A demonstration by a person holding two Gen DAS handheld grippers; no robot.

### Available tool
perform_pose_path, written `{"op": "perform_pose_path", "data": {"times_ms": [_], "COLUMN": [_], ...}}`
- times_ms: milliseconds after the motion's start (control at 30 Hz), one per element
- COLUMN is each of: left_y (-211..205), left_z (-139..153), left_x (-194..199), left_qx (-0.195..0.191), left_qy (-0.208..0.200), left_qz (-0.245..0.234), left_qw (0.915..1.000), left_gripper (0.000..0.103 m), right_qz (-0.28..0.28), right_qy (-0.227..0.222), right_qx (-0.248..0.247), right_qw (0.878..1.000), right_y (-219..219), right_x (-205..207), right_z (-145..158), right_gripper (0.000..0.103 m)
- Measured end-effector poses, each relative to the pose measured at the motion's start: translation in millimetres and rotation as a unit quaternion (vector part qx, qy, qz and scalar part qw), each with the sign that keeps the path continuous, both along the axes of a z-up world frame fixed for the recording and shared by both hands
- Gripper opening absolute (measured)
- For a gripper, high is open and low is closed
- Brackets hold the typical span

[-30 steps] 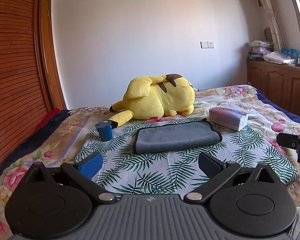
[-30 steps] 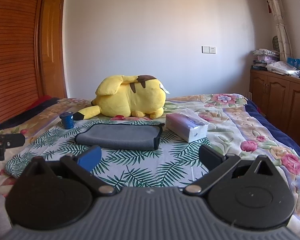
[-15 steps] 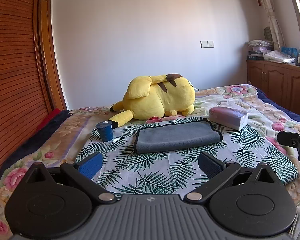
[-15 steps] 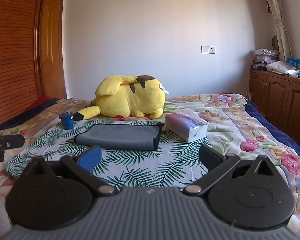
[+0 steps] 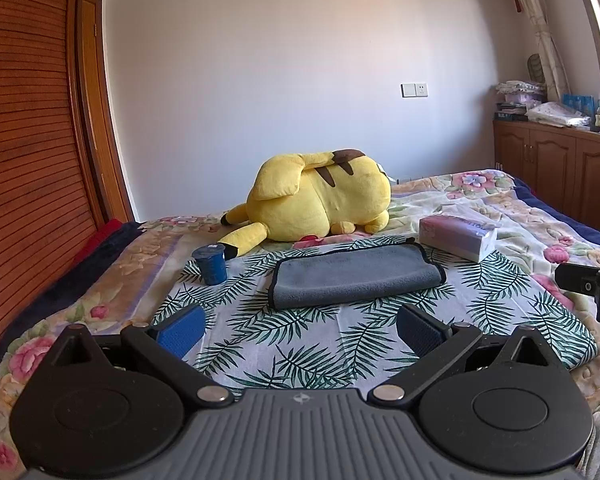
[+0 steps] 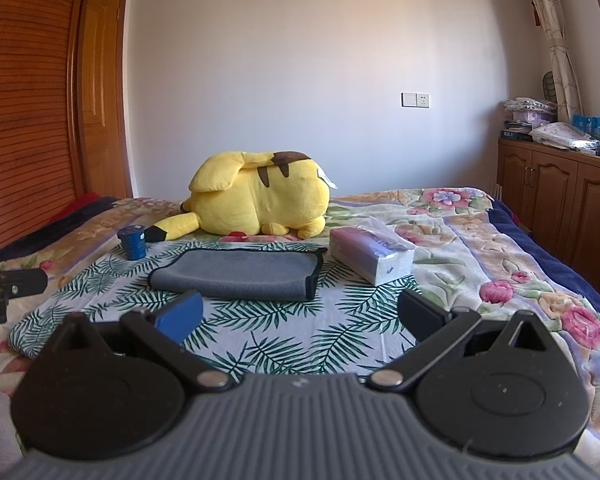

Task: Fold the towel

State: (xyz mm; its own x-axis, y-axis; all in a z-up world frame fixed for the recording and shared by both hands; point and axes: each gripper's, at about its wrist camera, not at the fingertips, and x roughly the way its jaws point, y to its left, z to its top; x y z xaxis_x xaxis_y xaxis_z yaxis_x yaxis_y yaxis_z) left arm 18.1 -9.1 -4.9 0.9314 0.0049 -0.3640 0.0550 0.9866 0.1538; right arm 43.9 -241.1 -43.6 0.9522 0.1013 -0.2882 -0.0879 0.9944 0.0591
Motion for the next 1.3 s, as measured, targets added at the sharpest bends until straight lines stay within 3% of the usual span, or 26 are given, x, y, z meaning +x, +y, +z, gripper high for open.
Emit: {"op": "perform_pose_path", "data": {"times_ms": [1300], "left_y": [1.4], "left_z": [4.2], "left_x": [-0.3], "left_qx": [0.005], "left_qy": [-0.003], "left_qz": [0.0], "left_qw": [1.0], "left_gripper": [0.103], "right_qz": [-0.005], "right_qy": [-0.009], "right_qx": [0.004], "right_qw": [1.0], "right_y": [-4.3], "right_x": [-1.7], "right_z": [3.1], "right_gripper": [0.103]}}
